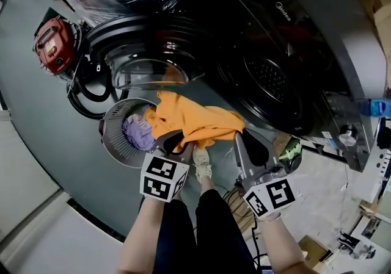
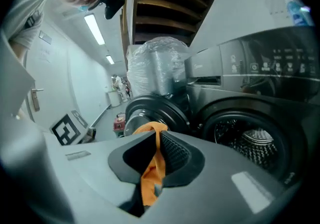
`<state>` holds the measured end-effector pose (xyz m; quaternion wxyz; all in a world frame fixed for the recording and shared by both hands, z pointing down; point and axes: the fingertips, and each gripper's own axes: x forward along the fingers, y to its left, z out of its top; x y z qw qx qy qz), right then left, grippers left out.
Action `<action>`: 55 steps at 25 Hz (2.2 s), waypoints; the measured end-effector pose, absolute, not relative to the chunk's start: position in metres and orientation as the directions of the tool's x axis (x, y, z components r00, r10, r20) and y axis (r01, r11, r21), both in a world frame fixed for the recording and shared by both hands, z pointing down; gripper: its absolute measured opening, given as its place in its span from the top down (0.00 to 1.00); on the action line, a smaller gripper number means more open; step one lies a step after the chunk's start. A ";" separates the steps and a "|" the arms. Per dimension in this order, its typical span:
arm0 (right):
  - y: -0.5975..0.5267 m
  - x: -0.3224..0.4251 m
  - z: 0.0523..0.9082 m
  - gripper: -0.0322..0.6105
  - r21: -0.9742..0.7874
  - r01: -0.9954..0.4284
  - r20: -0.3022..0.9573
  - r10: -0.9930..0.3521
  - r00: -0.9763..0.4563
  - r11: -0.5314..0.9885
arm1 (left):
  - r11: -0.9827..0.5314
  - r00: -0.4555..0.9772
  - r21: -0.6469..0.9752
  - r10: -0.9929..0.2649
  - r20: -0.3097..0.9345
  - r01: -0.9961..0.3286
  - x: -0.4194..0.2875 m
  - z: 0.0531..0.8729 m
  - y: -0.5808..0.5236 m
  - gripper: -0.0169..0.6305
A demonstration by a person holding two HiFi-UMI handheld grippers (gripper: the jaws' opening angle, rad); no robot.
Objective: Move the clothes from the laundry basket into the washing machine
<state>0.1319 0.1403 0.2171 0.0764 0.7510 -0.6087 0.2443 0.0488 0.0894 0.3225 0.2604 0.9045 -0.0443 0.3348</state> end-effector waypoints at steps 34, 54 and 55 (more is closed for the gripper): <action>0.159 0.251 0.440 0.79 -0.148 -0.780 0.605 -0.680 0.414 -0.608 | -0.739 0.887 0.655 0.183 0.424 -0.161 0.178 0.377 0.113 0.66; 0.167 0.441 0.471 0.79 0.064 -0.586 0.410 -0.514 0.754 -0.808 | -0.764 0.863 0.635 0.240 0.444 -0.114 0.200 0.449 0.140 0.66; 0.168 0.448 0.472 0.79 0.068 -0.569 0.408 -0.498 0.765 -0.819 | -0.763 0.863 0.637 0.244 0.443 -0.112 0.200 0.450 0.140 0.66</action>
